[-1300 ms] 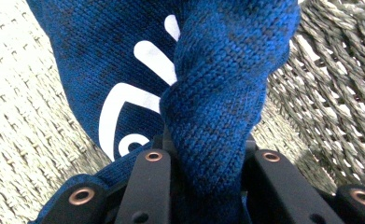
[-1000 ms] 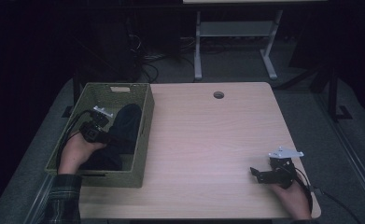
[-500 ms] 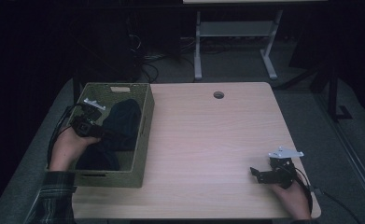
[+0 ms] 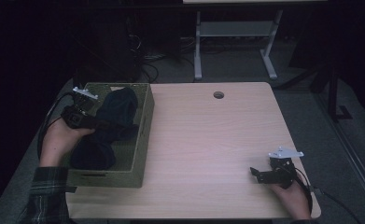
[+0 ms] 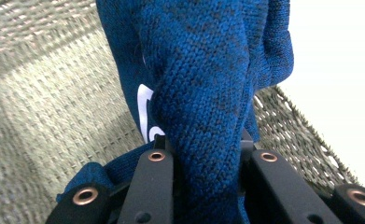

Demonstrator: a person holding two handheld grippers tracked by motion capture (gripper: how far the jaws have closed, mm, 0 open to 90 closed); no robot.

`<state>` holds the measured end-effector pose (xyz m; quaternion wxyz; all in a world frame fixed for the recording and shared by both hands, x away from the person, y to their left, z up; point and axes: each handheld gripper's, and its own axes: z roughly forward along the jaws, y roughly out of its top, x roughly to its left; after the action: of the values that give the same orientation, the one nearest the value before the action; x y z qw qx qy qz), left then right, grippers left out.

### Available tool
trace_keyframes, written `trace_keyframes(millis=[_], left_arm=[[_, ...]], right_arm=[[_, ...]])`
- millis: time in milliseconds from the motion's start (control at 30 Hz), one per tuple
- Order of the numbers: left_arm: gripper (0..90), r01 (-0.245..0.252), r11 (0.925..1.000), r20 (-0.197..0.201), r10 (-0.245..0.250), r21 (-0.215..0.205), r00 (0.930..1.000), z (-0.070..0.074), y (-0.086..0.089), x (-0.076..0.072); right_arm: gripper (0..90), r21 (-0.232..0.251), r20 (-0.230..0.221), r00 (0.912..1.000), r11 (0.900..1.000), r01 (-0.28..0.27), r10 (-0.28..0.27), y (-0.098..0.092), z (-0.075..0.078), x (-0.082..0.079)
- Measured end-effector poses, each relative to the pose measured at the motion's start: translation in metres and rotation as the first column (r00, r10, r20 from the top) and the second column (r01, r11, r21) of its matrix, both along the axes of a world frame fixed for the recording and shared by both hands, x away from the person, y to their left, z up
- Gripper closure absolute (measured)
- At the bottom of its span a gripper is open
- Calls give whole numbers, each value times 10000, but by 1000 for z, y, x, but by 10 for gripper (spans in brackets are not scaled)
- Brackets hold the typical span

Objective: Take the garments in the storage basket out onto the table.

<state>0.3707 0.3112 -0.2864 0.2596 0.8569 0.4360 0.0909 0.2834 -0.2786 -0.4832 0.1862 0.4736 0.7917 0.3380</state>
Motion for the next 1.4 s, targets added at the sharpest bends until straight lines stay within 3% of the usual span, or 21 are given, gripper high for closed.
trace_keyframes(millis=[233, 667, 1000, 1400], left_arm=[[766, -15, 10000, 263, 15, 13, 9997, 21, -3, -1], [767, 420, 9991, 835, -418, -10, 9956, 60, -20, -4], [767, 998, 9950, 1243, -981, -76, 9874, 78, -42, -8], [768, 1734, 9848, 1612, -1721, 58, 9718, 93, -79, -10]], right_arm=[[59, 4, 3, 10000, 10000, 0, 0, 0, 0, 0], [59, 1, 6, 10000, 10000, -4, 4, 0, 0, 0], [59, 4, 2, 10000, 10000, -1, 1, 0, 0, 0], [59, 4, 1, 10000, 10000, -4, 4, 0, 0, 0]])
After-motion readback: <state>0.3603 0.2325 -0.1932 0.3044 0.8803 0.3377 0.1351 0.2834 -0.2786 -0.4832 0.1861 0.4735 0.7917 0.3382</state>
